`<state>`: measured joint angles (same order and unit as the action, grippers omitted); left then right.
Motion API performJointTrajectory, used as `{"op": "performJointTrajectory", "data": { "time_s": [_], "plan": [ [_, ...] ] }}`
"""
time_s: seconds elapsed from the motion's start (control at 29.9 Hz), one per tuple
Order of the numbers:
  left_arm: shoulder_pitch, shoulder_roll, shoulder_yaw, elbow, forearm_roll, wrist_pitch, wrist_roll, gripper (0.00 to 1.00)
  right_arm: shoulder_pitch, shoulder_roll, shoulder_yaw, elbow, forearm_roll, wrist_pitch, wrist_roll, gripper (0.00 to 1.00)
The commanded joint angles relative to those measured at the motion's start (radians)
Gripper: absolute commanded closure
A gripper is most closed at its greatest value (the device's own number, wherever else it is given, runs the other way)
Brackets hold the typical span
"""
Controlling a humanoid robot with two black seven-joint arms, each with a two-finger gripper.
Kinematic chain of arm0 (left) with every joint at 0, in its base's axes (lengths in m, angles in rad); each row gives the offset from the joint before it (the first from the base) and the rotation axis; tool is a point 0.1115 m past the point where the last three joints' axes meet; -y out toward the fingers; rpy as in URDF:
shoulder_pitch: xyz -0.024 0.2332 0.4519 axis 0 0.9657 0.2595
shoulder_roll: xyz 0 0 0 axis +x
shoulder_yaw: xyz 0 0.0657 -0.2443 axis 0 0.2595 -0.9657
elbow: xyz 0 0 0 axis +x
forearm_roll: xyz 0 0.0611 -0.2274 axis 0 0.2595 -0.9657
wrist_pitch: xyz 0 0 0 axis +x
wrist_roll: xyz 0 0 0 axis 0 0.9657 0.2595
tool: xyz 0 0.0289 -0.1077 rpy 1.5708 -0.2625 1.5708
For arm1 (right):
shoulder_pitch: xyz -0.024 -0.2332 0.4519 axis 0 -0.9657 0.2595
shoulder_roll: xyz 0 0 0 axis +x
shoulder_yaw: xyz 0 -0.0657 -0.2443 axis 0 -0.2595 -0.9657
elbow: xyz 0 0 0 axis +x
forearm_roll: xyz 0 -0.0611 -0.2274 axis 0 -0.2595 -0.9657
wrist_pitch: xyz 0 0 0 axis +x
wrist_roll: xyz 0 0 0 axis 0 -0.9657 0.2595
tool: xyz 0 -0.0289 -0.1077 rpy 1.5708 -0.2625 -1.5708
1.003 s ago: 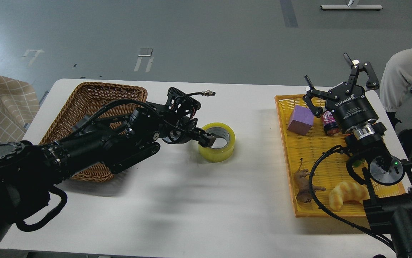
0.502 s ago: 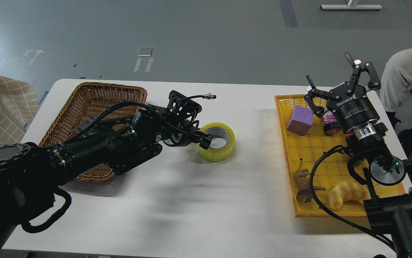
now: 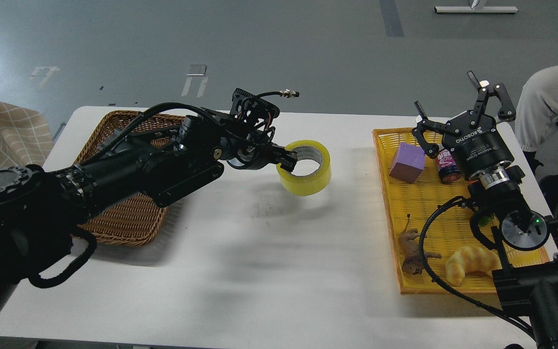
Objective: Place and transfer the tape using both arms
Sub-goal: 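Carry the tape roll over the wicker basket and lower it in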
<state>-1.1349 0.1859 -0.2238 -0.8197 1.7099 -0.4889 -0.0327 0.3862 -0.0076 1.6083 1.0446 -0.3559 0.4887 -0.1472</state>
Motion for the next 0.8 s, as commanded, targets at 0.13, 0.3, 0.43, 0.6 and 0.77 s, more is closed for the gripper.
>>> {"op": "performJointTrajectory", "data": {
  "time_s": [0.13, 0.3, 0.43, 0.6, 0.77],
  "plan": [
    [-0.049, 0.104, 0.0, -0.006, -0.001, 0.0, -0.027, 1.0, 0.0, 0.0, 0.004, 0.002, 0.0, 0.0, 0.0, 0.0],
    [-0.055, 0.213, 0.001, -0.041, 0.007, 0.0, -0.067, 1.0, 0.002, 0.0, 0.002, 0.005, 0.0, 0.0, 0.0, 0.0],
    [-0.055, 0.28, 0.001, -0.061, 0.007, 0.0, -0.072, 1.0, 0.005, 0.0, 0.002, 0.005, 0.0, 0.0, 0.0, 0.0],
    [-0.048, 0.411, 0.003, -0.111, 0.01, 0.0, -0.087, 1.0, 0.008, 0.0, 0.002, 0.005, 0.0, 0.0, 0.0, 0.0],
    [-0.025, 0.506, 0.004, -0.122, 0.01, 0.0, -0.091, 1.0, 0.011, 0.0, 0.002, 0.006, 0.0, 0.0, 0.0, 0.0]
  ]
}}
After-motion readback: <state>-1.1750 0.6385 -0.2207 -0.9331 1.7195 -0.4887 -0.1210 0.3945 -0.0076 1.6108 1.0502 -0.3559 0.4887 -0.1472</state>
